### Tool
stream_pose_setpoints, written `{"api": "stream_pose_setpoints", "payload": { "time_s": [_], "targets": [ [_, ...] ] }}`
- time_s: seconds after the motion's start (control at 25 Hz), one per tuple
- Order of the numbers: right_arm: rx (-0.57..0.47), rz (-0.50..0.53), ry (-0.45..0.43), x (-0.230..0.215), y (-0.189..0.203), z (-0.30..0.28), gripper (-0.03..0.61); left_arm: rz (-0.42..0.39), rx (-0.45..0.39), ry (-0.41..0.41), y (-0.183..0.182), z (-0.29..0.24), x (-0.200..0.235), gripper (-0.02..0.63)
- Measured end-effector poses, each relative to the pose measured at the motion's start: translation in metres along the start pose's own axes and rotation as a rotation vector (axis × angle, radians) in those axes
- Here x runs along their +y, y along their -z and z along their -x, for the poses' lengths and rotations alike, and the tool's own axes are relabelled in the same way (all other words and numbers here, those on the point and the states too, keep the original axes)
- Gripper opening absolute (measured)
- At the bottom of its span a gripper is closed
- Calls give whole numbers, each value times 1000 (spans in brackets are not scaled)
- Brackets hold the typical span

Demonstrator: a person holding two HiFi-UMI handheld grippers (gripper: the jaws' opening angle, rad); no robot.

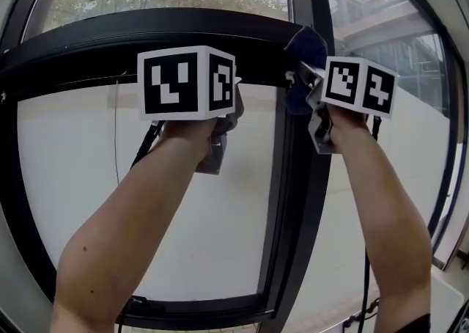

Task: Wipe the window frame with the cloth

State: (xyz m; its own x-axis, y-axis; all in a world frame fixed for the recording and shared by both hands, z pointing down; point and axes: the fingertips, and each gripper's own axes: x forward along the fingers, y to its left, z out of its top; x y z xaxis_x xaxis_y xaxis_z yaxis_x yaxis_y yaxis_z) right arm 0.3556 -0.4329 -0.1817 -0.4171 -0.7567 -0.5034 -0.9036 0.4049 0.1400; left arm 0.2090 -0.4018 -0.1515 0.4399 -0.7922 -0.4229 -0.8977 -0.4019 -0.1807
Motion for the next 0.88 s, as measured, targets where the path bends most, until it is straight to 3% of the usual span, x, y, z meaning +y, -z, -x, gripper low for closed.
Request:
{"api": "stream_pose_setpoints", "payload": {
  "time_s": [0.4,0.6,0.88],
  "targets": [
    [37,33,-29,-38,20,20,126,-10,6,-5,19,-26,-50,-6],
    [59,41,-57,-30,35,24,127,21,22,5,31,-32,-54,-6],
    [77,59,-32,-34,46,23,127,-25,11,8,42,-31,-55,-6]
  ]
}}
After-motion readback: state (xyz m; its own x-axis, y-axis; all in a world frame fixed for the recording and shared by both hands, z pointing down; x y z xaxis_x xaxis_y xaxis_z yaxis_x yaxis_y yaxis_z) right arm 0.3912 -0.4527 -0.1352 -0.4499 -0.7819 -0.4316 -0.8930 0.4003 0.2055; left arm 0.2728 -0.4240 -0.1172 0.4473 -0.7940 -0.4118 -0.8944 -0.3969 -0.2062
